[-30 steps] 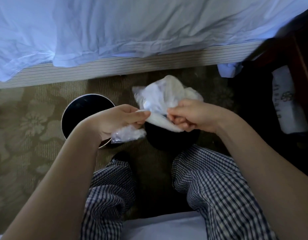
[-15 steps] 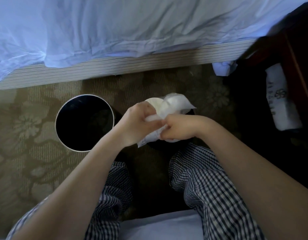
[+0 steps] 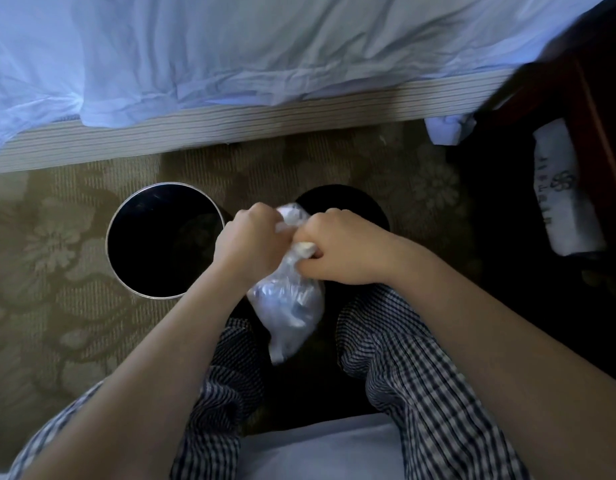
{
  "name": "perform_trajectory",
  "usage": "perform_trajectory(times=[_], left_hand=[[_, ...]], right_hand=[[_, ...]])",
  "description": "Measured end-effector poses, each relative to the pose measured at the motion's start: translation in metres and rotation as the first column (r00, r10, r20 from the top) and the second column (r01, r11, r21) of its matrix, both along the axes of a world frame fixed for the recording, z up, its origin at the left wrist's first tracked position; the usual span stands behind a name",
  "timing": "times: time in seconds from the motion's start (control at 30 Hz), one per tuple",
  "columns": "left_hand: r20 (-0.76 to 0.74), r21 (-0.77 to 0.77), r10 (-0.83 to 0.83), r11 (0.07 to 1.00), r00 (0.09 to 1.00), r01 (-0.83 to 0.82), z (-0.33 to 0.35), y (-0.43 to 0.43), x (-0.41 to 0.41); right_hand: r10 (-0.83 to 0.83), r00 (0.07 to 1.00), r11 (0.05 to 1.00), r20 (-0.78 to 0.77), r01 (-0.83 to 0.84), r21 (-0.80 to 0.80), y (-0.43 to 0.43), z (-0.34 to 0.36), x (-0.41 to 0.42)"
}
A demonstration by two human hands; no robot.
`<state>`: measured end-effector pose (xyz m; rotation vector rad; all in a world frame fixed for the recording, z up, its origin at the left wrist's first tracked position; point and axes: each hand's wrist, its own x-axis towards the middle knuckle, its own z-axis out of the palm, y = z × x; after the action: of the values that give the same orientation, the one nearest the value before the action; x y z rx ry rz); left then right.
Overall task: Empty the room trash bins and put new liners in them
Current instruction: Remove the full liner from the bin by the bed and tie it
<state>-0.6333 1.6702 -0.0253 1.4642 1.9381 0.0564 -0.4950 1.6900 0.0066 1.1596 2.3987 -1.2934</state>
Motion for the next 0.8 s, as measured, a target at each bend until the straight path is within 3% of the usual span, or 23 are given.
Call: perform_trajectory(times=[0.07, 0.13, 0.2, 0.27, 0.33, 0.47, 0.53, 0.67, 0.8], left_hand=[[0.08, -0.076, 0.056, 0.996, 0.995, -0.05, -0.002, 0.001, -0.002], [0.307, -0.145, 0.206, 0.975, 0.929, -0.169, 0.002, 0.002, -0.003], [0.577, -0.296, 0.413, 0.91, 0.704, -0.291, 0.012, 0.003, -0.003], [0.699, -0.45, 0.53, 0.848, 0.48, -0.281, 0.015, 0.006, -0.01], [0.75, -0.511, 0.537, 0.841, 0.385, -0.178, 0.013, 0.01, -0.016], [0.833, -0.438, 0.449, 0.892, 0.325, -0.11, 0.016, 0.01, -0.015], [0.869, -0.324, 0.34, 0.94, 0.36, -0.104, 0.021, 0.005, -0.012], [0.725, -0.066, 0.152, 0.986, 0.672, -0.151, 0.023, 0.002, -0.005], [0.68, 0.046, 0.104, 0.982, 0.726, -0.184, 0.026, 0.005, -0.006]], right_hand=[[0.003, 0.999, 0.999, -0.039, -0.001, 0.04, -0.002, 0.002, -0.001], [-0.026, 0.997, 0.999, -0.079, 0.03, 0.045, -0.001, 0.001, -0.001], [-0.046, 0.996, 0.998, -0.076, 0.05, 0.044, 0.003, -0.001, 0.002], [-0.106, 0.989, 0.994, -0.099, 0.107, 0.01, 0.007, -0.006, 0.008], [-0.195, 0.968, 0.981, -0.156, 0.193, -0.03, 0.012, -0.009, 0.015], [-0.305, 0.931, 0.951, -0.201, 0.287, -0.116, 0.021, -0.007, 0.027], [-0.321, 0.923, 0.944, -0.214, 0.295, -0.145, 0.023, -0.007, 0.029], [-0.287, 0.911, 0.957, -0.296, 0.286, -0.048, 0.017, -0.01, 0.023], [-0.313, 0.863, 0.936, -0.397, 0.352, 0.026, 0.012, -0.012, 0.015]])
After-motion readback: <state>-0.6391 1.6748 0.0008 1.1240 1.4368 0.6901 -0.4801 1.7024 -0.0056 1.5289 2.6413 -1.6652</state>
